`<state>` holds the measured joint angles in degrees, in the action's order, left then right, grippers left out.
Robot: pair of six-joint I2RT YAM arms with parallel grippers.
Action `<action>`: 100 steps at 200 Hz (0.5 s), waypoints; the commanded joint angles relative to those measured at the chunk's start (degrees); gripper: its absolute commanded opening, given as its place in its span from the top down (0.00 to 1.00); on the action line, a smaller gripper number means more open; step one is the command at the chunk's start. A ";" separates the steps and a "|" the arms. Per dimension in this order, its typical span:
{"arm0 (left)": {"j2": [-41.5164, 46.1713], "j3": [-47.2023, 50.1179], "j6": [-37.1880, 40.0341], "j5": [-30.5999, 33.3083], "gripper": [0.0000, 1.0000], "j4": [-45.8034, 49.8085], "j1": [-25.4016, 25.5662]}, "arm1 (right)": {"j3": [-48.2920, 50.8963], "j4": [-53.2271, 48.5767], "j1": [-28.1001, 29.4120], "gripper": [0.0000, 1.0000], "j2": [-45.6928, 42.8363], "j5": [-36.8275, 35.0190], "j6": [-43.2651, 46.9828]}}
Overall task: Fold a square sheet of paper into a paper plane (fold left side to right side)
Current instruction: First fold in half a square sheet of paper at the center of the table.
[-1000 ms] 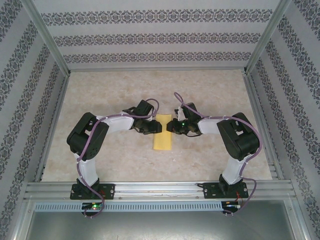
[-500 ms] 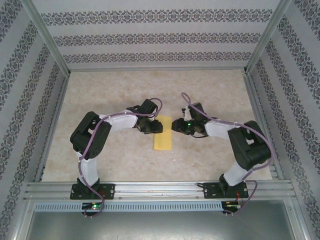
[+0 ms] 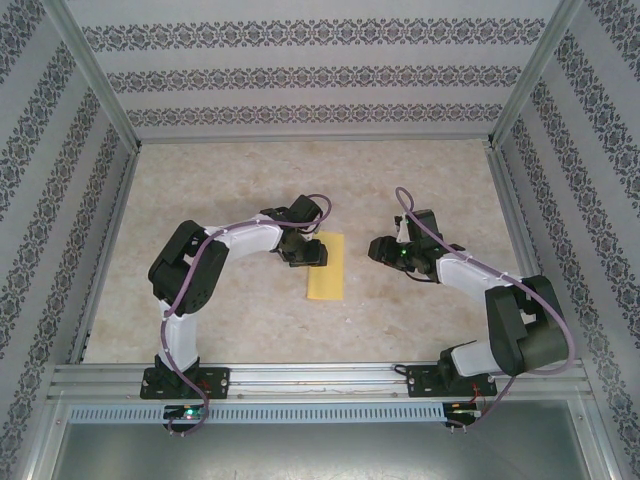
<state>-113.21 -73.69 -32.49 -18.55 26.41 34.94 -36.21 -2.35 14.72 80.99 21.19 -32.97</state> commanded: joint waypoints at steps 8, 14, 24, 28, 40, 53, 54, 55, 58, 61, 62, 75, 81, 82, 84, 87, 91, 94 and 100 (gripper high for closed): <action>-6.41 1.71 1.38 1.21 0.56 0.74 2.24 | 0.37 -0.56 -0.65 0.54 -0.19 0.45 0.73; -6.41 1.71 1.29 1.21 0.56 0.66 2.24 | 0.30 -0.54 -0.61 0.54 0.06 0.88 0.72; -6.49 1.62 1.27 1.21 0.56 0.74 2.29 | 0.26 -0.34 -0.53 0.54 0.38 1.34 0.62; -6.50 1.62 1.26 1.16 0.56 0.74 2.33 | 0.26 -0.25 -0.55 0.54 0.44 1.41 0.63; -6.58 1.62 1.20 1.14 0.56 0.82 2.33 | 0.17 -0.20 -0.48 0.54 0.80 1.62 0.58; -6.67 1.61 1.14 1.13 0.56 0.79 2.33 | 0.09 -0.07 -0.39 0.54 0.96 1.74 0.53; -6.67 1.61 1.17 1.09 0.56 0.81 2.33 | 0.09 -0.05 -0.39 0.54 0.99 1.74 0.53; -6.67 1.62 1.18 1.12 0.56 0.82 2.33 | 0.09 -0.04 -0.39 0.54 0.96 1.75 0.54; -6.67 1.62 1.10 1.14 0.56 0.83 2.33 | 0.08 -0.07 -0.39 0.54 0.93 1.75 0.53; -6.72 1.49 1.07 1.08 0.56 0.83 2.33 | 0.08 -0.08 -0.38 0.54 0.92 1.75 0.52; -6.70 1.51 1.09 1.11 0.56 0.83 2.33 | 0.08 -0.10 -0.39 0.54 0.97 1.75 0.48; -6.76 1.52 1.11 1.12 0.56 0.90 2.33 | 0.08 0.06 -0.31 0.54 1.05 1.75 0.45; -6.76 1.45 1.11 1.25 0.56 0.99 2.33 | 0.08 0.06 -0.17 0.54 1.07 1.83 0.45; -6.76 1.45 1.16 1.28 0.56 1.00 2.33 | 0.08 0.06 -0.15 0.54 1.08 1.83 0.45; -6.76 1.44 1.19 1.31 0.56 1.05 2.33 | 0.08 0.04 -0.20 0.54 1.05 1.84 0.45; -6.76 1.42 1.05 1.39 0.56 1.09 2.33 | 0.08 0.05 -0.15 0.54 1.05 1.84 0.43; -6.84 1.43 1.10 1.40 0.56 1.03 2.33 | 0.08 0.05 -0.16 0.54 1.10 1.82 0.43; -6.85 1.36 1.12 1.41 0.56 1.09 2.33 | 0.06 0.01 -0.21 0.54 1.11 1.83 0.53; -6.85 1.33 1.06 1.36 0.56 1.16 2.33 | 0.06 0.06 -0.20 0.54 1.11 1.87 0.47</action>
<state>-113.54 -74.30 -32.47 -17.91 27.20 35.22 -36.21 -2.37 14.72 81.65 22.11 -32.97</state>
